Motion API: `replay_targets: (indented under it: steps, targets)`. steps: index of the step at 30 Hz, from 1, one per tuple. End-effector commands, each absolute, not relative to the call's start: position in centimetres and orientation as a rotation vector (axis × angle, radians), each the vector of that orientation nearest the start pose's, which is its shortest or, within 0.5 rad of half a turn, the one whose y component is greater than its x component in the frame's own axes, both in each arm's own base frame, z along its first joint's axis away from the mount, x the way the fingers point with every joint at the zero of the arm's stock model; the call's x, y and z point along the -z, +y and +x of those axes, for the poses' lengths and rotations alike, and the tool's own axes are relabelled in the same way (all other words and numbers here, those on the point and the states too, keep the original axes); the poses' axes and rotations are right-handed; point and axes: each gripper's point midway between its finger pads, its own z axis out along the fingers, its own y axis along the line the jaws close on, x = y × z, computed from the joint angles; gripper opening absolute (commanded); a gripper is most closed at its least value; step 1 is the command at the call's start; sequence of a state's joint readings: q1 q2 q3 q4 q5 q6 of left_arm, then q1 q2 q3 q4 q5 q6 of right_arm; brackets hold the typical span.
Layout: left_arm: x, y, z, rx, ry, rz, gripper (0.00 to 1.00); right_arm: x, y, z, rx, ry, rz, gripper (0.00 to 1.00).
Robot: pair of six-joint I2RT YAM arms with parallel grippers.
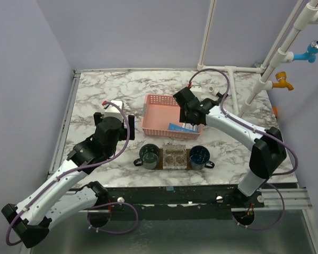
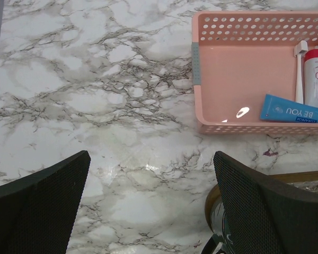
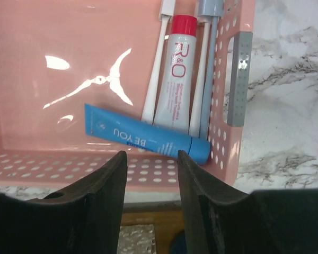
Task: Prepare toiletry sets of a toothbrush and toothpaste on the tray
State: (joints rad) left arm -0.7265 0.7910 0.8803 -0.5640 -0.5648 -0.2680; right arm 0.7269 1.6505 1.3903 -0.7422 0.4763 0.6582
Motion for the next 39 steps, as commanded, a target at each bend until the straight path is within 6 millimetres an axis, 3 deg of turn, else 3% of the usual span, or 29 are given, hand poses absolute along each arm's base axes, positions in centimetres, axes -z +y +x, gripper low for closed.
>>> replay_targets:
  steps: [1,7,17,31,39]
  targets:
    - [-25.4,-10.4,25.1,0.058,1.94,0.085,0.99,-14.1,22.8,36.1,-0.021,2.417,0.06,0.48]
    - [-25.3,-10.5,25.2,0.064,1.941,0.088,0.99,-11.9,21.9,38.3,0.006,2.437,0.111,0.51]
    - [-25.4,-10.7,25.2,0.073,1.941,0.096,0.99,-8.2,20.7,40.2,0.115,2.485,0.16,0.54]
    - [-25.1,-11.0,25.2,0.078,1.949,0.106,0.99,-5.6,19.5,41.7,0.143,2.523,0.222,0.53]
    - [-25.0,-11.0,25.3,0.072,1.954,0.109,0.99,-4.4,19.2,41.9,0.117,2.543,0.252,0.48]
